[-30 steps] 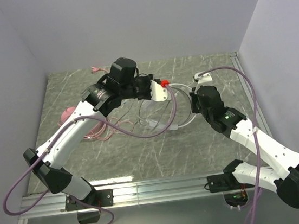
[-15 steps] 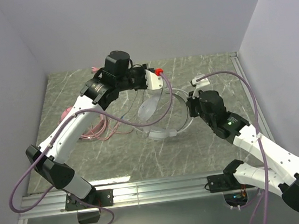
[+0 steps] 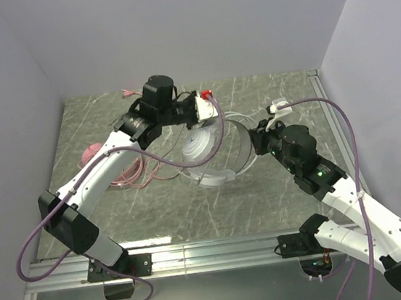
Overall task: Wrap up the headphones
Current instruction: Wrap the headphone cable with the left arm
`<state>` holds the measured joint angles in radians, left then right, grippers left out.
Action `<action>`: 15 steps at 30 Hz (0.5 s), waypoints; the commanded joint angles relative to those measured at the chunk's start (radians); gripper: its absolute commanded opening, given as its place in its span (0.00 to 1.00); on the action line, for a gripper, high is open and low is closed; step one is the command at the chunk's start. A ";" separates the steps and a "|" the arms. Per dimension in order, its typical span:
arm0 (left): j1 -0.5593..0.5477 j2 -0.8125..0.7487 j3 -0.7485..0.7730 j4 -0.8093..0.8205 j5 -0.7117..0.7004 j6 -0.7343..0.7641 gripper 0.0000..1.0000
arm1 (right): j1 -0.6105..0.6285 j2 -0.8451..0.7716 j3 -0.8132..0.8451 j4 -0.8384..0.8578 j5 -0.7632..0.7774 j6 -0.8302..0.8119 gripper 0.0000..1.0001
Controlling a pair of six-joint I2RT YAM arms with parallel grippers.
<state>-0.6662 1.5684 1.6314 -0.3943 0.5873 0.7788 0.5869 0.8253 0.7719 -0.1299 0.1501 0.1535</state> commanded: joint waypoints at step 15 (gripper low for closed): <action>0.014 -0.065 -0.344 0.523 0.149 -0.414 0.05 | 0.008 -0.112 0.017 0.173 -0.044 0.159 0.00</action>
<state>-0.6594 1.5158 1.3277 0.0025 0.6762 0.4541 0.5869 0.7635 0.7715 -0.1295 0.1154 0.2367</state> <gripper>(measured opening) 0.068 0.074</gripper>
